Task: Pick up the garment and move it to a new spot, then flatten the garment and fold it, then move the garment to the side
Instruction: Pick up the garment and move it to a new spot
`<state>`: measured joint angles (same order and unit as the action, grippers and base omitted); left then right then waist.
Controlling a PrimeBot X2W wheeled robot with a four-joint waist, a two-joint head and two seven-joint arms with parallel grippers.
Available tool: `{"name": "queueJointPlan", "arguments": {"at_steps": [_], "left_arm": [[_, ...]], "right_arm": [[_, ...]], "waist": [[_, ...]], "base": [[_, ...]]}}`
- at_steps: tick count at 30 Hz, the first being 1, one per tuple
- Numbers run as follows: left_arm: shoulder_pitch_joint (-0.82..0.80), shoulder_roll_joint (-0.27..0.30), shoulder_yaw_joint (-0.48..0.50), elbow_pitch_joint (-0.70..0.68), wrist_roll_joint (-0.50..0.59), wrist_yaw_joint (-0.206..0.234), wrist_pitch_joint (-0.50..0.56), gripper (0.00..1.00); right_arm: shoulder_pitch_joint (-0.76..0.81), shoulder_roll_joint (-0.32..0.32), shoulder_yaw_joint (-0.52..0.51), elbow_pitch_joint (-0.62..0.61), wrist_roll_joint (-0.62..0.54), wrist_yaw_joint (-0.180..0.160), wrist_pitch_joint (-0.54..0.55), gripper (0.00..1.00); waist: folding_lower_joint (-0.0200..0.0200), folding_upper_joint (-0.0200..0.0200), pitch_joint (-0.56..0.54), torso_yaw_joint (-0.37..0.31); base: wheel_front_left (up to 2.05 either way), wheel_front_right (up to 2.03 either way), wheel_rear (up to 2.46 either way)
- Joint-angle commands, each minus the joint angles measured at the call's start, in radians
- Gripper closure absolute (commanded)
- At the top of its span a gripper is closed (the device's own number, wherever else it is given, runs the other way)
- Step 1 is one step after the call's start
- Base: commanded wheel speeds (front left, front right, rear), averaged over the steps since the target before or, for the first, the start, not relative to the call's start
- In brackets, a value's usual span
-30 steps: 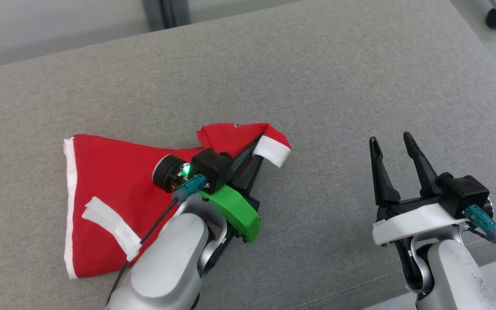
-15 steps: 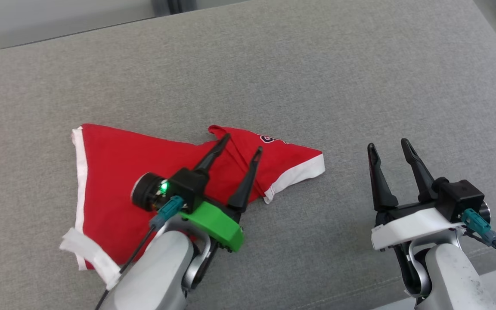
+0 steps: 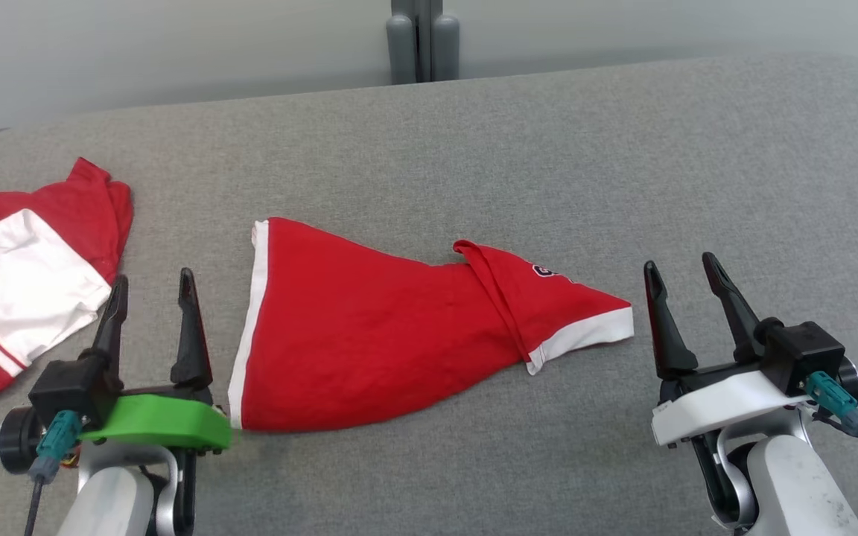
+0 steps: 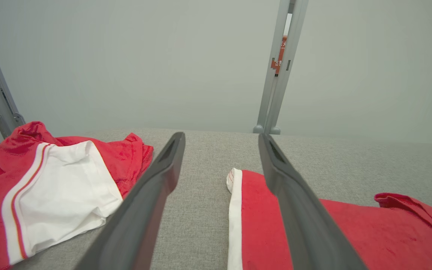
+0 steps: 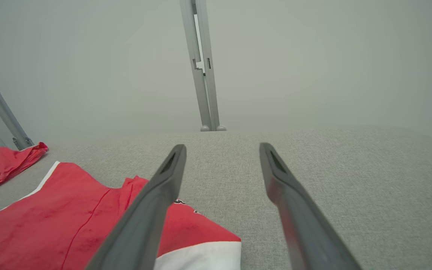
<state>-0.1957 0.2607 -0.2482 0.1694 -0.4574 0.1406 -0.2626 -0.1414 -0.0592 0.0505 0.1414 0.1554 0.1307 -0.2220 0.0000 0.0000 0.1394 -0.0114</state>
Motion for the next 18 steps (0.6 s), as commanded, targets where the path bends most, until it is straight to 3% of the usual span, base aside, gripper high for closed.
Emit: {"name": "queueJointPlan", "arguments": {"at_steps": [1,18], "left_arm": [[0.028,0.007,0.01,-0.007,0.013,-0.005,-0.003,0.0],[0.124,-0.008,0.006,0.031,0.06,-0.051,-0.002,0.0]], "right_arm": [[0.019,-0.007,-0.002,-0.007,-0.002,0.0,0.006,0.0],[0.137,-0.002,-0.013,-0.074,0.0,0.0,0.069,0.0]], "waist": [[0.0,0.0,-0.04,0.036],[0.0,0.0,-0.11,0.008]], "base": [[0.0,0.0,0.0],[0.0,0.0,0.0]]}}
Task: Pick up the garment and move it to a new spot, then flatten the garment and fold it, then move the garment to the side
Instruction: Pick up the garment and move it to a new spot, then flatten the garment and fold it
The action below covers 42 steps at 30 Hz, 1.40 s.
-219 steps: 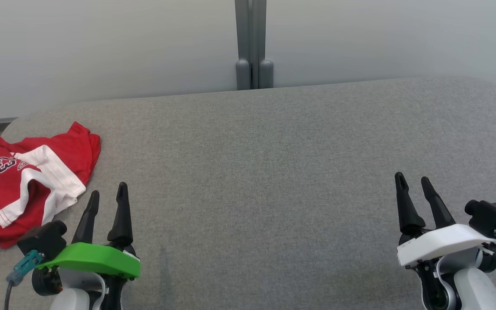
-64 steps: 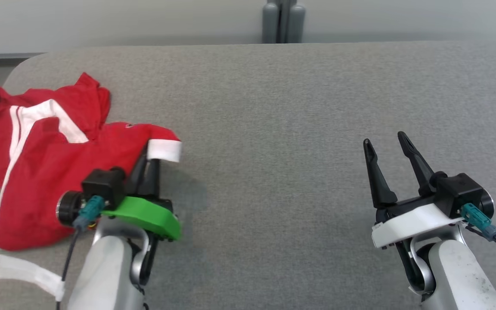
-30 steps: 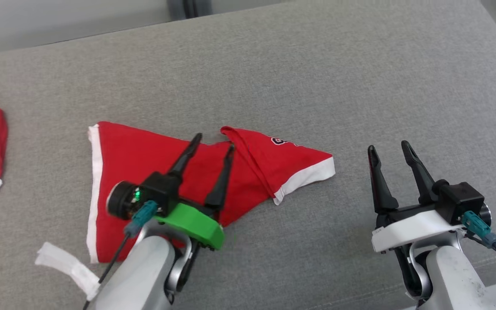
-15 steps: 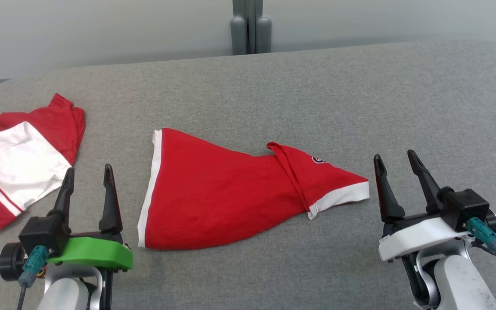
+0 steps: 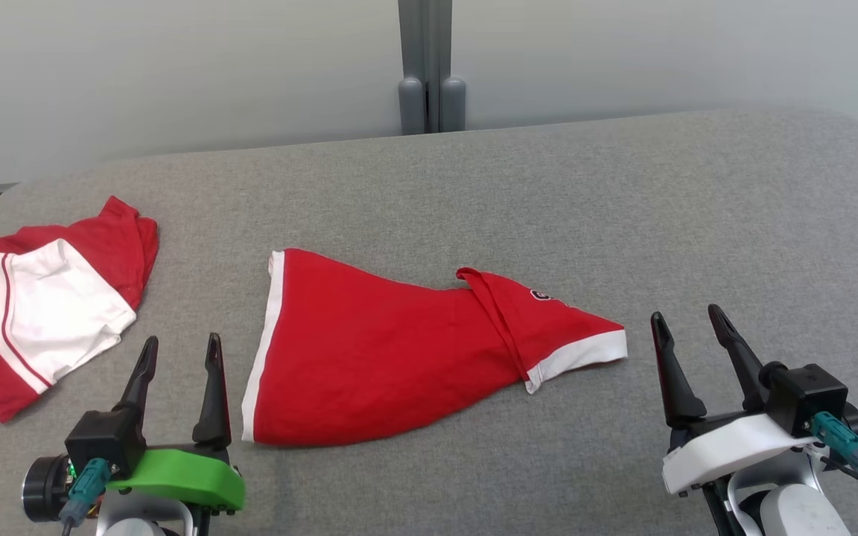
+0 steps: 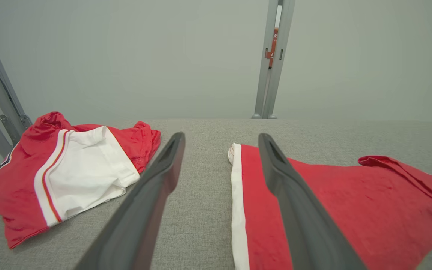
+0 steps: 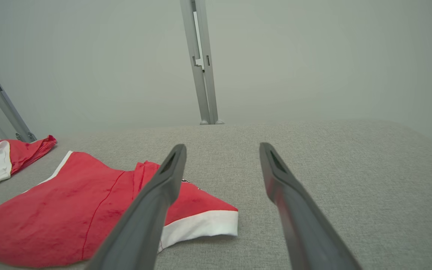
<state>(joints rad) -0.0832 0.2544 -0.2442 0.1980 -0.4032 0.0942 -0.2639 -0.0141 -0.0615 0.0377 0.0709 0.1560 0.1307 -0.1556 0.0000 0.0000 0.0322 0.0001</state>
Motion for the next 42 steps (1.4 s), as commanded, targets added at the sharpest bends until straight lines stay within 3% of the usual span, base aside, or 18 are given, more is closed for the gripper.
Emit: {"name": "queueJointPlan", "arguments": {"at_steps": [1,17,23,33,39,40,41,42], "left_arm": [[0.012,-0.002,0.002,0.005,0.007,-0.004,-0.001,0.0],[-0.017,-0.019,0.024,0.017,0.023,-0.026,-0.001,0.0],[-0.058,-0.029,0.025,-0.006,0.038,-0.032,-0.001,0.0],[-0.151,-0.063,0.016,-0.031,0.077,-0.052,-0.001,0.0],[-0.182,-0.08,0.032,-0.032,0.092,-0.065,-0.001,0.0],[-0.182,-0.083,0.034,-0.031,0.095,-0.066,-0.001,0.0],[-0.183,-0.086,0.037,-0.03,0.097,-0.068,-0.001,0.0],[-0.182,-0.088,0.039,-0.029,0.1,-0.07,-0.001,0.0]], "right_arm": [[0.011,0.0,0.0,-0.006,-0.001,0.0,0.004,0.0],[-0.003,0.001,0.006,-0.017,-0.008,0.0,0.018,0.0],[-0.026,-0.019,0.051,0.006,-0.018,0.0,0.049,0.0],[-0.106,-0.039,0.209,0.207,-0.014,0.0,0.068,0.0],[-0.189,-0.041,0.242,0.35,-0.071,0.0,0.059,0.0],[-0.198,-0.04,0.245,0.368,-0.079,0.0,0.057,0.04],[-0.208,-0.039,0.249,0.385,-0.085,0.0,0.053,0.15],[-0.214,-0.038,0.252,0.398,-0.086,0.0,0.049,0.36]], "waist": [[0.0,0.0,-0.003,-0.003],[0.0,0.0,0.008,0.006],[0.0,0.0,0.068,0.024],[0.0,0.0,0.193,0.078],[0.0,0.0,0.225,0.087],[0.0,0.0,0.226,0.087],[0.0,0.0,0.227,0.086],[0.0,0.0,0.226,0.085]], "base": [[0.0,0.0,0.0],[0.0,0.0,0.0],[0.0,0.0,0.0],[0.0,0.0,0.0],[0.0,0.0,0.0],[0.0,0.0,0.0],[0.0,0.0,0.0],[0.0,0.0,0.0]]}}
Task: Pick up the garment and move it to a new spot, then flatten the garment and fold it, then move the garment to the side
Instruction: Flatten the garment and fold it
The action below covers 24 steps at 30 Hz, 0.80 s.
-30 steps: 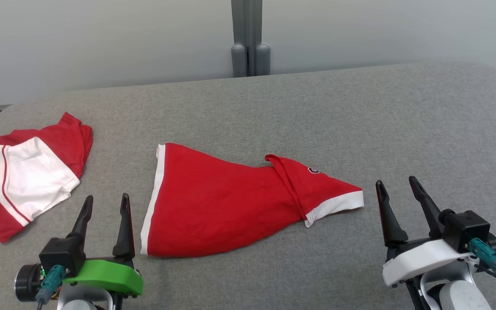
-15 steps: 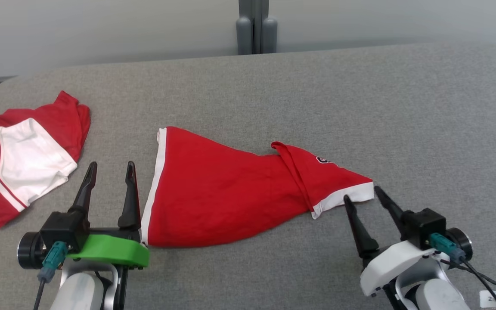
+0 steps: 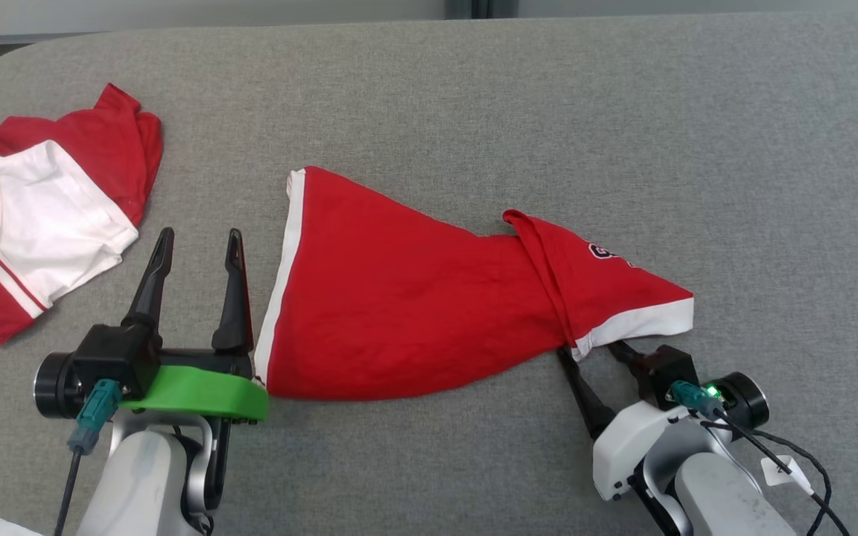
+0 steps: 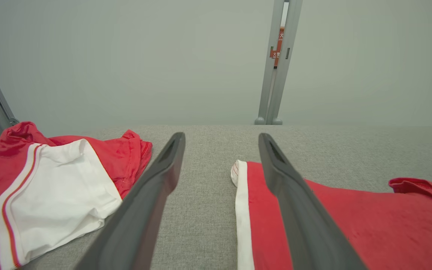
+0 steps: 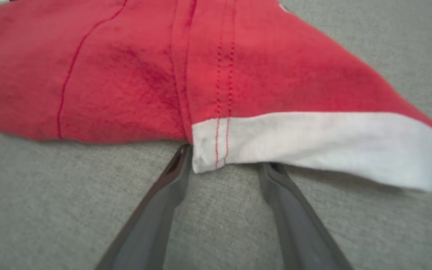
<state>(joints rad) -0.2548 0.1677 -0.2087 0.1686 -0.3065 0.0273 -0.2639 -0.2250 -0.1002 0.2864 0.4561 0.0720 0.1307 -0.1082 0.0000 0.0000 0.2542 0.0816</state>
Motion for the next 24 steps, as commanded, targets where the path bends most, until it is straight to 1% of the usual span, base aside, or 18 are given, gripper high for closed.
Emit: {"name": "queueJointPlan", "arguments": {"at_steps": [1,3,5,11,15,17,20,24], "left_arm": [[-0.008,-0.004,0.007,0.001,0.007,-0.004,-0.001,0.0],[-0.003,-0.009,0.011,0.002,0.012,-0.008,-0.001,0.0],[0.001,-0.012,0.016,0.002,0.019,-0.011,-0.001,0.0],[0.004,-0.021,0.026,0.006,0.034,-0.022,-0.001,0.0],[0.008,-0.029,0.032,0.009,0.039,-0.03,-0.001,0.0],[0.014,-0.032,0.036,0.011,0.041,-0.034,-0.001,0.0],[0.024,-0.035,0.045,0.014,0.043,-0.034,-0.001,0.0],[0.026,-0.037,0.052,0.016,0.048,-0.037,-0.001,0.0]], "right_arm": [[-0.01,0.002,0.008,0.025,-0.006,0.0,-0.003,0.56],[-0.019,0.004,0.01,0.045,-0.008,0.0,-0.011,0.67],[-0.028,0.006,0.01,0.054,-0.005,0.0,-0.024,1.0],[-0.039,0.012,0.003,0.036,0.006,0.0,-0.063,1.0],[-0.017,0.009,0.023,-0.023,0.014,0.0,-0.081,1.0],[0.0,0.005,0.05,-0.078,0.027,0.0,-0.082,1.0],[0.013,-0.016,0.092,-0.192,0.048,0.0,-0.079,1.0],[0.006,-0.034,0.094,-0.343,0.084,0.0,-0.07,1.0]], "waist": [[0.0,0.0,0.003,0.003],[0.0,0.0,0.0,0.0],[0.0,0.0,-0.003,-0.003],[0.0,0.0,-0.009,-0.007],[0.0,0.0,-0.015,-0.01],[0.0,0.0,-0.02,-0.012],[0.0,0.0,-0.031,-0.022],[0.0,0.0,-0.037,-0.032]], "base": [[0.0,0.0,0.0],[0.0,0.0,0.0],[0.0,0.0,0.0],[0.0,0.0,0.0],[0.0,0.0,0.0],[0.0,0.0,0.0],[0.0,0.0,0.0],[0.0,0.0,0.0]]}}
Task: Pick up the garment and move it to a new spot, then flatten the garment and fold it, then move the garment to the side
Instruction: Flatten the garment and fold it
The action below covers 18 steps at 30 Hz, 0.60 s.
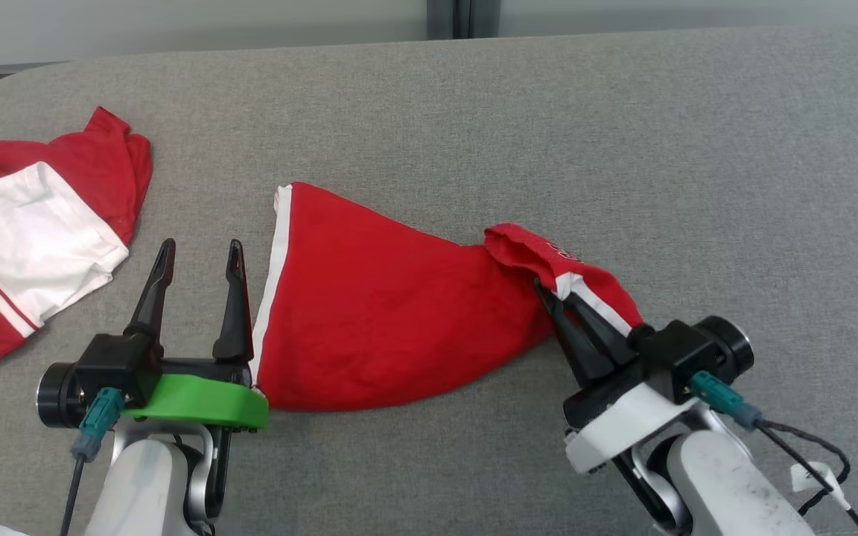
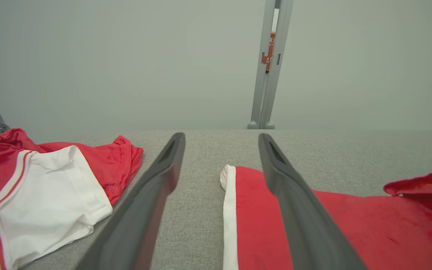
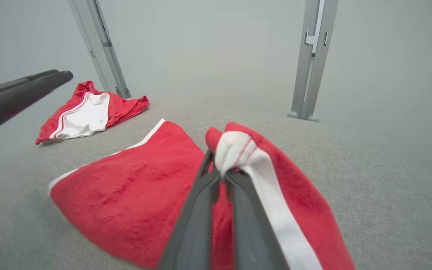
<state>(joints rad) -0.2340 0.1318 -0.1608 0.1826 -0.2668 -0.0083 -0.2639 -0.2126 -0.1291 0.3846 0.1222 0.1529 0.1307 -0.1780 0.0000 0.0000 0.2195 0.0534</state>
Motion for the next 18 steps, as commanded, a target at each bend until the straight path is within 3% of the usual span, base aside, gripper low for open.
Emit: {"name": "queueJointPlan", "arguments": {"at_steps": [1,7,18], "left_arm": [[0.003,-0.002,0.006,0.002,0.008,-0.003,-0.001,0.0],[-0.019,-0.01,0.002,0.001,0.014,-0.012,-0.001,0.0],[-0.05,-0.029,-0.012,0.011,0.029,-0.031,-0.001,0.0]], "right_arm": [[-0.013,-0.008,-0.014,-0.035,0.01,0.0,0.002,1.0],[-0.054,0.018,-0.172,-0.066,0.071,0.0,0.018,1.0],[-0.121,0.066,-0.505,0.172,0.146,0.0,-0.023,1.0]], "waist": [[0.0,0.0,-0.003,-0.005],[0.0,0.0,0.013,0.001],[0.0,0.0,0.072,0.033]], "base": [[0.0,0.0,0.0],[0.0,0.0,0.0],[0.0,0.0,0.0]]}}
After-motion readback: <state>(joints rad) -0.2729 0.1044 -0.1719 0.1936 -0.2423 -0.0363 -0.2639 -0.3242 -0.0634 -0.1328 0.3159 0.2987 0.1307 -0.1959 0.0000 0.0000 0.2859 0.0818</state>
